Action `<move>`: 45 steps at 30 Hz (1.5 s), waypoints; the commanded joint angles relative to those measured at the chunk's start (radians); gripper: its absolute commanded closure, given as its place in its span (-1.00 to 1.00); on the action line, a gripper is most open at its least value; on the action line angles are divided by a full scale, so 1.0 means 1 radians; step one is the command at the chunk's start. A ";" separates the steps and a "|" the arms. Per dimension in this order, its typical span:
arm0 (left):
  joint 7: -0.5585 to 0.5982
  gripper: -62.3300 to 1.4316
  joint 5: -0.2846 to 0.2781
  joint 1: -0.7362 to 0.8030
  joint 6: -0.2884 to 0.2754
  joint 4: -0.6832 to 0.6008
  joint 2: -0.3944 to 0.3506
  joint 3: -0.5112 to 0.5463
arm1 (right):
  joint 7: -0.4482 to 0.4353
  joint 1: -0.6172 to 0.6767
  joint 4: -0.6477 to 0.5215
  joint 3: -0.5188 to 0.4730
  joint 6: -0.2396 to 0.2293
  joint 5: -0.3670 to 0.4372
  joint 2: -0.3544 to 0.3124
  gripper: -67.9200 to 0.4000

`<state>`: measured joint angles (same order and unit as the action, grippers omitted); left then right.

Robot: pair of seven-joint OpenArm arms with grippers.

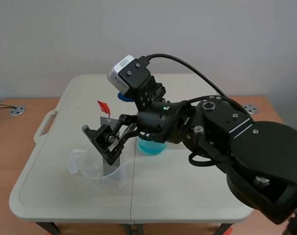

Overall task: Hold the metal plate by the orange handle, dip it into the blue solution, take it out and point at it, then put the plate back in the beaker on the left.
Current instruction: 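Lift the metal plate out of the left beaker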

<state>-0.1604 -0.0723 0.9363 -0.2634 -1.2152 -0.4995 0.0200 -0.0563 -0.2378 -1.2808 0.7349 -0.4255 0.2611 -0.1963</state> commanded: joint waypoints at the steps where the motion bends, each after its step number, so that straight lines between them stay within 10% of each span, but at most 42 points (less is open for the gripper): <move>1: 0.006 0.86 0.007 0.008 -0.002 -0.014 0.000 0.004 | -0.023 -0.024 -0.008 0.007 0.003 0.011 0.011 -0.95; 11: -0.001 0.86 0.011 0.008 -0.002 -0.014 0.017 0.003 | -0.020 -0.026 -0.001 0.019 0.003 0.010 0.036 -0.95; 45: -0.005 0.86 0.036 0.008 -0.002 -0.014 0.017 0.003 | -0.045 -0.025 -0.001 0.020 -0.002 0.015 0.039 0.56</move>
<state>-0.1684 -0.0341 0.9363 -0.2634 -1.2152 -0.4850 0.0200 -0.0818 -0.2401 -1.2701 0.7551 -0.4263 0.2615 -0.1608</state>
